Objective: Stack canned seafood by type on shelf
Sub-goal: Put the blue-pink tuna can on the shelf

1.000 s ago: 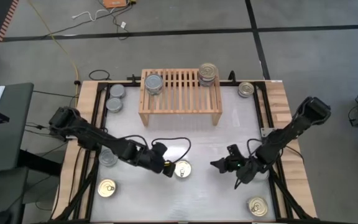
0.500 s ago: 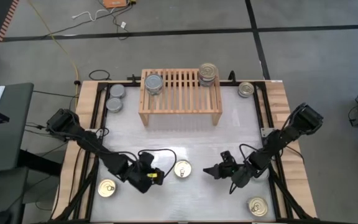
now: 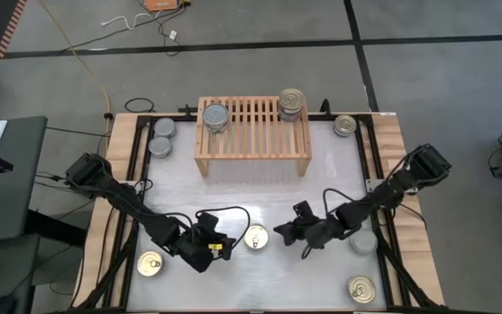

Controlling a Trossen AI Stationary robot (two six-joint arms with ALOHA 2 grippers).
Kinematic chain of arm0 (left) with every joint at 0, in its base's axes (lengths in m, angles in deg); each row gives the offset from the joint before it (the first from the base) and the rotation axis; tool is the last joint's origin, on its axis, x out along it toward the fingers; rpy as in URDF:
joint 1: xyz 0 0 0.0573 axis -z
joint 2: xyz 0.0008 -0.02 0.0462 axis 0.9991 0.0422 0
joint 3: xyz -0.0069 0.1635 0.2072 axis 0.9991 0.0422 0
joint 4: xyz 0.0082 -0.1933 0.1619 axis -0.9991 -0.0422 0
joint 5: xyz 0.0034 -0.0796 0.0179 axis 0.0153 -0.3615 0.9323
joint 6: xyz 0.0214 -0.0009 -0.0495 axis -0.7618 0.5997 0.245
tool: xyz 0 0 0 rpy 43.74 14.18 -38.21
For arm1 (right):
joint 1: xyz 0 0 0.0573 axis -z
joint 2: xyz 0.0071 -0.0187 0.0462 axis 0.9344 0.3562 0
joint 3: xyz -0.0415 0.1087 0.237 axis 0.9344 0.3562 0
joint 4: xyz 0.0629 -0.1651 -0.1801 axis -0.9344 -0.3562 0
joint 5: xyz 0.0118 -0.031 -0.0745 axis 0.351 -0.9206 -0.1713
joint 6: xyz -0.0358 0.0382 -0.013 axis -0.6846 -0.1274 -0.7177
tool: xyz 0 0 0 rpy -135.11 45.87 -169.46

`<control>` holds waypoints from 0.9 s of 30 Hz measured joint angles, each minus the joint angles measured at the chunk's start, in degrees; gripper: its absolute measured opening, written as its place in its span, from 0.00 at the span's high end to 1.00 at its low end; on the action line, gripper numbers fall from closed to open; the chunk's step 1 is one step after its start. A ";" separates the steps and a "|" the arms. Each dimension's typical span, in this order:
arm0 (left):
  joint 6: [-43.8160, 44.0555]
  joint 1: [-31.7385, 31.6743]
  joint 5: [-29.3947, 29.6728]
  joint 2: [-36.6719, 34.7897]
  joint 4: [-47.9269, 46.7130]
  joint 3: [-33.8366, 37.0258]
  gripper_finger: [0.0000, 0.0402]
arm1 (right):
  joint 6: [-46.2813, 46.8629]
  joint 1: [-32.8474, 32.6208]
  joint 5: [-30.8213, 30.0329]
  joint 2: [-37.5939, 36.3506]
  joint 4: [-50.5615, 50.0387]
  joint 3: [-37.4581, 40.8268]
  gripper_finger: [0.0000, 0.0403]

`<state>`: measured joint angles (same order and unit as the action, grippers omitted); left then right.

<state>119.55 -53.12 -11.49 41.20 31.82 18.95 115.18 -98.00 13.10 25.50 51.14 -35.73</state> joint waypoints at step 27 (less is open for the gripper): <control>-0.43 -0.85 -0.23 -0.01 0.00 -0.04 0.54 | 3.90 2.34 4.49 11.08 0.62 -6.87 0.66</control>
<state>119.11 -53.98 -11.72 41.19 31.82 18.91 119.08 -95.66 17.59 36.58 51.76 -42.60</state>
